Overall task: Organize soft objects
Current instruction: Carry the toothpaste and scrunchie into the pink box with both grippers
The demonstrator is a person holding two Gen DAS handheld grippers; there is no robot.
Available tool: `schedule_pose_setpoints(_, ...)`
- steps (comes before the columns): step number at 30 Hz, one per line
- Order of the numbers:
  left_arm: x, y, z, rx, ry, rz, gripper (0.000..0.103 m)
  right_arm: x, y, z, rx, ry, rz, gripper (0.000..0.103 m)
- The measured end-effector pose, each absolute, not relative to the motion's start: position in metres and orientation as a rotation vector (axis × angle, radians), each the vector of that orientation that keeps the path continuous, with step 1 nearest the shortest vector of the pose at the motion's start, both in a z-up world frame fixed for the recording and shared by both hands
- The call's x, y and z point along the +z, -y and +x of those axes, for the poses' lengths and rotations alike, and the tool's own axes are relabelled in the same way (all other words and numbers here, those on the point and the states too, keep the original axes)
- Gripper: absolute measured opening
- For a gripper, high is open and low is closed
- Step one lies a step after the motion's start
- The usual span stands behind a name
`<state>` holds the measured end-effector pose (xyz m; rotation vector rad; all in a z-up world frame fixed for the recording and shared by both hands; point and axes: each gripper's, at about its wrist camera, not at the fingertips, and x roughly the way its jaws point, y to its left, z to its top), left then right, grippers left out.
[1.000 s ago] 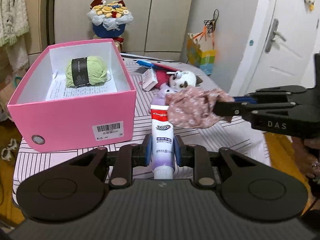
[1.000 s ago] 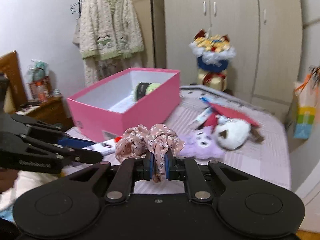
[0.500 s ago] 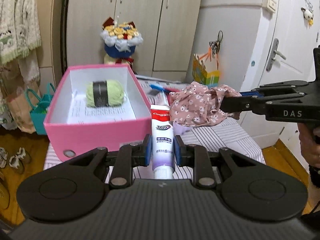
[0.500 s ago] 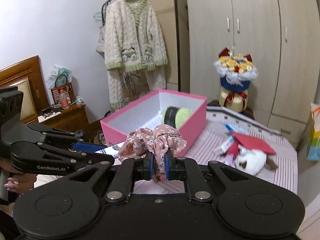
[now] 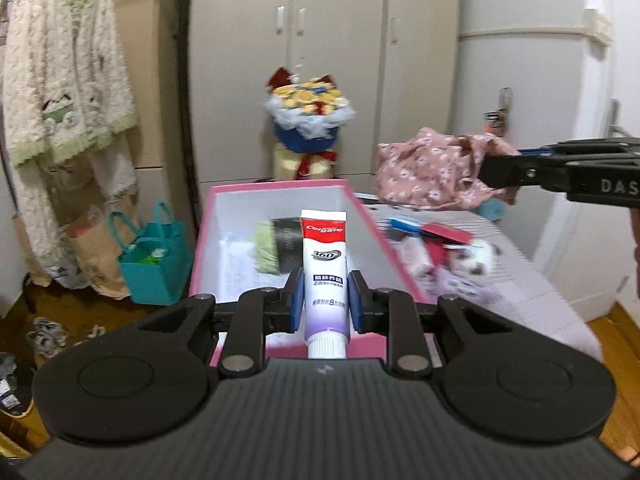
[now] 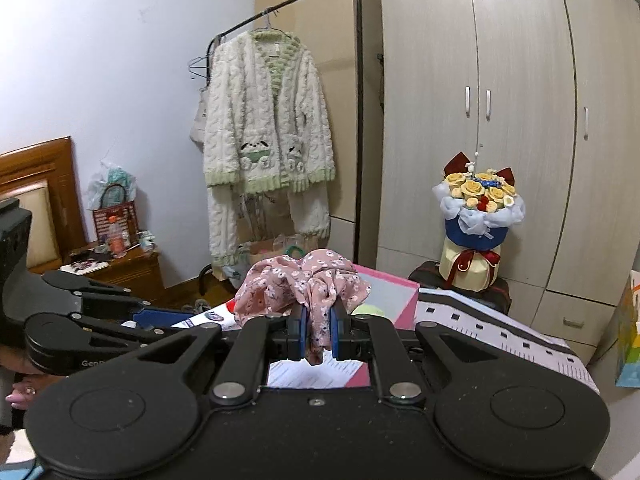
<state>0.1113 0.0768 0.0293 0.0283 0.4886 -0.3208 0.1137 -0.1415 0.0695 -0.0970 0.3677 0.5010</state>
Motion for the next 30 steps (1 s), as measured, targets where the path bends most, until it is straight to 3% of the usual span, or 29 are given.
schedule_pose_setpoints(13, -0.008, -0.065, 0.245, -0.161, -0.671, 0.062, 0.022, 0.005, 0.1, 0.23, 0.54, -0.523, -0.225, 0.014)
schedule_pose_setpoints(30, -0.026, -0.052, 0.29, -0.122, -0.765, 0.148, 0.022, -0.041, 0.051, 0.282, 0.665, -0.688, -0.539, 0.014)
